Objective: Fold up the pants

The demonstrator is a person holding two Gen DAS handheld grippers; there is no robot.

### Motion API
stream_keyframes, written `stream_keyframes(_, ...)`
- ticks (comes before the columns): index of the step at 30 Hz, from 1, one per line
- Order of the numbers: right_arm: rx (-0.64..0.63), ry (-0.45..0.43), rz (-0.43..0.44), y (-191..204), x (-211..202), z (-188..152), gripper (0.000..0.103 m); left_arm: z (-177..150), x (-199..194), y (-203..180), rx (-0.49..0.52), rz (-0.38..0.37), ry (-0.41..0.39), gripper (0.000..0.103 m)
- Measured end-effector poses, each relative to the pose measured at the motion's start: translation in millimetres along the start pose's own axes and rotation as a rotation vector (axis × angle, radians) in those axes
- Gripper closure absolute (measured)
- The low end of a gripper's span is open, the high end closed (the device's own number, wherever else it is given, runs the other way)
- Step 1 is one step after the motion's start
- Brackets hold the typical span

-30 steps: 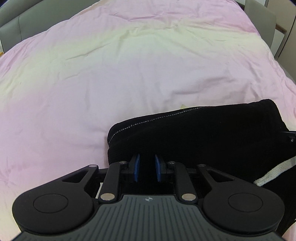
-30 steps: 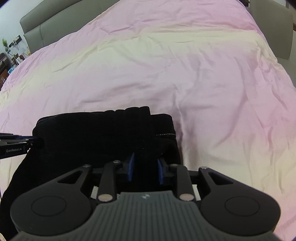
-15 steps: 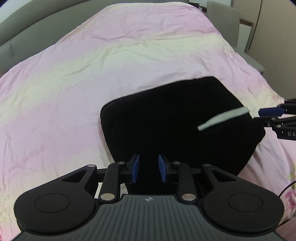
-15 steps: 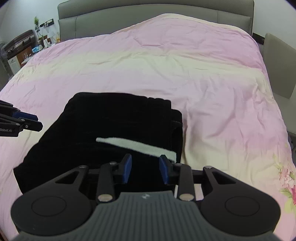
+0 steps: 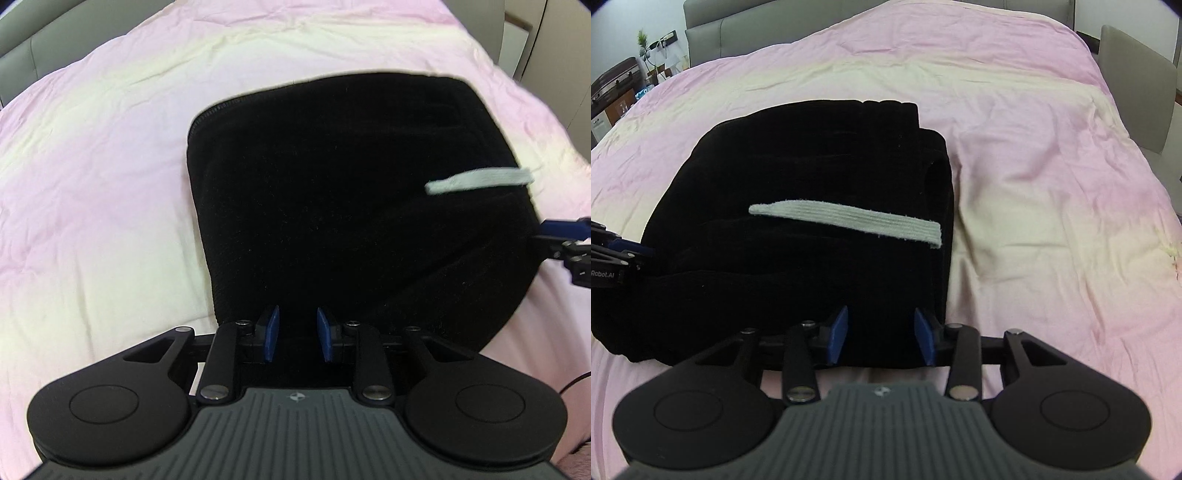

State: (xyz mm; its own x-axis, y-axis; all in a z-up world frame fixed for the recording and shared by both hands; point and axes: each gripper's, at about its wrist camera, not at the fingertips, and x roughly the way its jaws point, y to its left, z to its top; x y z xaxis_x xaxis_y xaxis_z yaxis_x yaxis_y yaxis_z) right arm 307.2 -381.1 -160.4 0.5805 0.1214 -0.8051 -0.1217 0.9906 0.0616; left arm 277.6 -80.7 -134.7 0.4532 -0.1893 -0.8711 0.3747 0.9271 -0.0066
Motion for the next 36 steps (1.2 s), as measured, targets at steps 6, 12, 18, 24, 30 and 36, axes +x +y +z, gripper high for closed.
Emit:
stream_keyframes(6, 0.049, -0.090, -0.001, 11.4, -36.5, 1.5, 0.066, -38.8, -73.3, 9.1, -0.083, 0.038, -0.175, 0.036)
stream_keyframes(12, 0.162, -0.134, 0.135, 51.6, -58.4, -43.3, 0.067, -95.3, -73.4, 0.1, -0.244, 0.048, -0.189, 0.034)
stream_keyframes(18, 0.142, -0.127, 0.206, 91.9, -21.0, -59.4, 0.069, -98.7, -38.9, 24.3, -0.505, -0.062, -0.166, 0.056)
stream_keyframes(24, 0.109, -0.125, 0.160, 87.9, -0.6, -47.5, 0.072, -74.8, -46.7, 17.7, -0.272, 0.022, -0.039, 0.089)
stream_keyframes(30, 0.117, -0.095, 0.117, 74.5, 16.1, -51.4, 0.075, -88.3, -24.5, 2.2, 0.040, 0.134, 0.037, 0.093)
stream_keyframes(36, 0.126, -0.065, 0.129, 66.0, 32.1, -52.4, 0.075, -118.0, -4.9, 8.1, 0.053, 0.119, 0.019, 0.094)
